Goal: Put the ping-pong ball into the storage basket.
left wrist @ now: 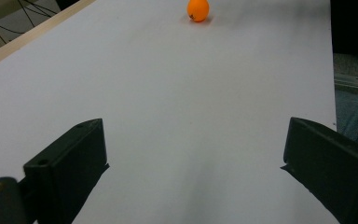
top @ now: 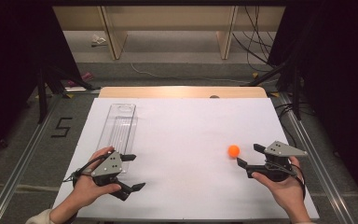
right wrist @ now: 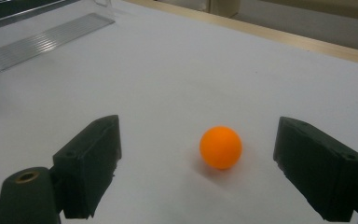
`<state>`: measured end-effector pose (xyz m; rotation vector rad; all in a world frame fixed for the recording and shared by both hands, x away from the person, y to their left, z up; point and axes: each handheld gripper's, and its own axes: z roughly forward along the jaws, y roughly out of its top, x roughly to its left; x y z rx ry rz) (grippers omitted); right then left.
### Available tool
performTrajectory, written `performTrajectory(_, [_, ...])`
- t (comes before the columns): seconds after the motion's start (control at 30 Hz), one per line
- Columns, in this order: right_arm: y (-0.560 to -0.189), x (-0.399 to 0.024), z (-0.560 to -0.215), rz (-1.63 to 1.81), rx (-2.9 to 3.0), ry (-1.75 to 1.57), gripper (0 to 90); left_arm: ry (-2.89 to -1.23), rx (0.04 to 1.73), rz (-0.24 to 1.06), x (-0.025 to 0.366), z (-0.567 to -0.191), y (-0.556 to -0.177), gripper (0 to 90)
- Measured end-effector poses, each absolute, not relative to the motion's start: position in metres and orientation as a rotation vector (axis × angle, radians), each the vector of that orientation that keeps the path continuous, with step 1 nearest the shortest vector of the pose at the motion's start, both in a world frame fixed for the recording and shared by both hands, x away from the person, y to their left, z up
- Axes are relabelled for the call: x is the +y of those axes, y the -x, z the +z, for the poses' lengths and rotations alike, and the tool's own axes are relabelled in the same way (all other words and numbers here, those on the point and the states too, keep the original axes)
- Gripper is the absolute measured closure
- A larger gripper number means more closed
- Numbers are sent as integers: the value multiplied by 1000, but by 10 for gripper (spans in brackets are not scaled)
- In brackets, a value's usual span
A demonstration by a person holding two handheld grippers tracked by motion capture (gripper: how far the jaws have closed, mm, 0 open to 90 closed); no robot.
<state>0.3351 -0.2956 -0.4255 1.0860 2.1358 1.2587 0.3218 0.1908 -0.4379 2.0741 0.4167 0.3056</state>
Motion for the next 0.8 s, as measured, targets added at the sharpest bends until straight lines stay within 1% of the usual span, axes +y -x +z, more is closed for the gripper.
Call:
performTrajectory(0.33, [-339,-295,-429,1214,2146,-1093,160,-2074,408,300,190,-438,-321,57])
performTrajectory(0.8, [-367,-288,-445,1104,2205,-1101,161,-2082,400,302,189,-438,-321,57])
